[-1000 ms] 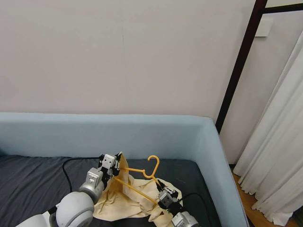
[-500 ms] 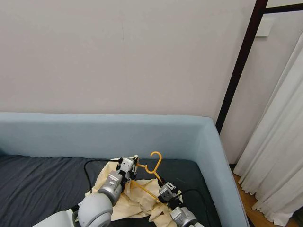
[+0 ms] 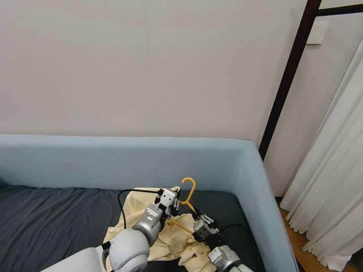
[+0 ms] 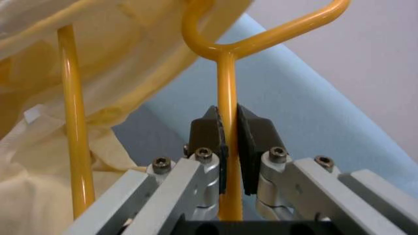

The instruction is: Pick up the clothes from the sofa and hang them on the clothes hanger.

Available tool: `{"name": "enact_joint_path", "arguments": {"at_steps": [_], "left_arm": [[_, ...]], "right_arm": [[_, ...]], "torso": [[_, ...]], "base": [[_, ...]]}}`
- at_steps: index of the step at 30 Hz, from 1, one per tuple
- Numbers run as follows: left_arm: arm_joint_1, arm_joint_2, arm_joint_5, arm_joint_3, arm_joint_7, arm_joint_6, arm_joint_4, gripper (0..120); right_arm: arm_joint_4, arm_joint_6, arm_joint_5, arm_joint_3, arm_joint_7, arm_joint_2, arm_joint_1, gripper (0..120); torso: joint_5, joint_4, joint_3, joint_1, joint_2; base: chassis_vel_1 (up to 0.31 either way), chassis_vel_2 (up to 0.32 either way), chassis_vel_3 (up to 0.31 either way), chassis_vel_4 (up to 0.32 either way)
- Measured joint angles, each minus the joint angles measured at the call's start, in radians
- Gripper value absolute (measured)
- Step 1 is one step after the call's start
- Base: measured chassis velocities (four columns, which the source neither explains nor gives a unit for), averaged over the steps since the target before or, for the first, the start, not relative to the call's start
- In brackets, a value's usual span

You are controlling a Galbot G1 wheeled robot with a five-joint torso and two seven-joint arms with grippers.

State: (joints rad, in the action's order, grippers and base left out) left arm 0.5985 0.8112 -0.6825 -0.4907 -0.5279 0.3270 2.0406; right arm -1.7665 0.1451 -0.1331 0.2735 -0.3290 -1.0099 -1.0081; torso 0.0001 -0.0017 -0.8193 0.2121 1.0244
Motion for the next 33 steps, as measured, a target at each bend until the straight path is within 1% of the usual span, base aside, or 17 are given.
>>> {"name": "enact_joint_path", "arguments": {"at_steps": [6, 8, 10, 11, 15, 20, 24, 25, 26, 28, 30, 31, 33], "left_arm": [[-0.018, 0.015, 0.007, -0.054, 0.001, 0.005, 0.024, 0], [-0.007, 0.009, 0.013, -0.071, 0.005, 0.006, 0.045, 0], [0.024, 0.001, 0.041, -0.076, 0.019, 0.004, 0.055, 0], [0.024, 0.001, 0.041, -0.076, 0.019, 0.004, 0.055, 0], [0.105, -0.002, 0.100, -0.055, 0.034, -0.013, 0.044, 0], [0.158, -0.002, 0.130, -0.027, 0.048, -0.038, 0.035, 0], [0.195, -0.016, 0.139, -0.010, 0.064, -0.059, 0.059, 0], [0.202, -0.025, 0.143, -0.009, 0.069, -0.061, 0.070, 3], [0.202, -0.025, 0.143, -0.009, 0.069, -0.061, 0.070, 3], [0.221, -0.042, 0.151, -0.004, 0.084, -0.063, 0.093, 12], [0.272, -0.070, 0.184, 0.020, 0.104, -0.063, 0.124, 23], [0.272, -0.070, 0.184, 0.020, 0.104, -0.063, 0.124, 23], [0.321, -0.092, 0.219, 0.045, 0.111, -0.063, 0.137, 31]], "right_arm": [[0.024, 0.019, 0.030, -0.033, -0.024, 0.003, 0.003, 5], [0.030, 0.023, 0.050, -0.059, -0.028, 0.009, -0.006, 5], [0.030, 0.020, 0.056, -0.080, -0.027, 0.017, -0.013, 5], [0.030, 0.020, 0.056, -0.080, -0.027, 0.017, -0.013, 5], [0.001, 0.008, 0.061, -0.086, -0.019, 0.025, -0.022, 5], [-0.025, -0.018, 0.060, -0.085, -0.001, 0.034, -0.033, 5], [-0.028, -0.056, 0.045, -0.100, 0.011, 0.036, -0.051, 5], [-0.021, -0.066, 0.041, -0.106, 0.012, 0.035, -0.052, 5], [-0.021, -0.066, 0.041, -0.106, 0.012, 0.035, -0.052, 5], [-0.009, -0.080, 0.038, -0.116, 0.012, 0.032, -0.052, 5], [-0.004, -0.090, 0.038, -0.133, 0.010, 0.027, -0.053, 5], [-0.004, -0.090, 0.038, -0.133, 0.010, 0.027, -0.053, 5], [-0.002, -0.105, 0.034, -0.142, 0.009, 0.027, -0.058, 5]], "torso": [[-0.0001, 0.0002, 0.000, 0.000, 0.000], [0.0000, -0.0001, 0.000, 0.000, 0.000], [-0.0001, 0.0000, 0.000, 0.000, 0.000], [-0.0001, 0.0000, 0.000, 0.000, 0.000], [-0.0002, 0.0004, 0.000, 0.000, 0.000], [-0.0002, 0.0003, 0.000, 0.000, 0.000], [-0.0002, 0.0000, 0.000, 0.000, 0.000], [-0.0002, 0.0000, 0.000, 0.000, 0.000], [-0.0002, 0.0000, 0.000, 0.000, 0.000], [-0.0001, 0.0000, 0.000, 0.000, 0.000], [-0.0001, 0.0001, 0.000, 0.000, 0.000], [-0.0001, 0.0001, 0.000, 0.000, 0.000], [-0.0002, 0.0002, 0.000, 0.000, 0.000]], "base": [[0.000, 0.000, 0.000, 0.000], [0.000, 0.000, 0.000, 0.000], [0.000, 0.000, 0.000, 0.000], [0.000, 0.000, 0.000, 0.000], [0.000, 0.000, 0.000, 0.000], [0.000, 0.000, 0.000, 0.000], [0.000, 0.000, 0.000, 0.000], [0.000, 0.000, 0.000, 0.000], [0.000, 0.000, 0.000, 0.000], [0.000, 0.000, 0.000, 0.000], [0.000, 0.000, 0.000, 0.000], [0.000, 0.000, 0.000, 0.000], [0.000, 0.000, 0.000, 0.000]]}}
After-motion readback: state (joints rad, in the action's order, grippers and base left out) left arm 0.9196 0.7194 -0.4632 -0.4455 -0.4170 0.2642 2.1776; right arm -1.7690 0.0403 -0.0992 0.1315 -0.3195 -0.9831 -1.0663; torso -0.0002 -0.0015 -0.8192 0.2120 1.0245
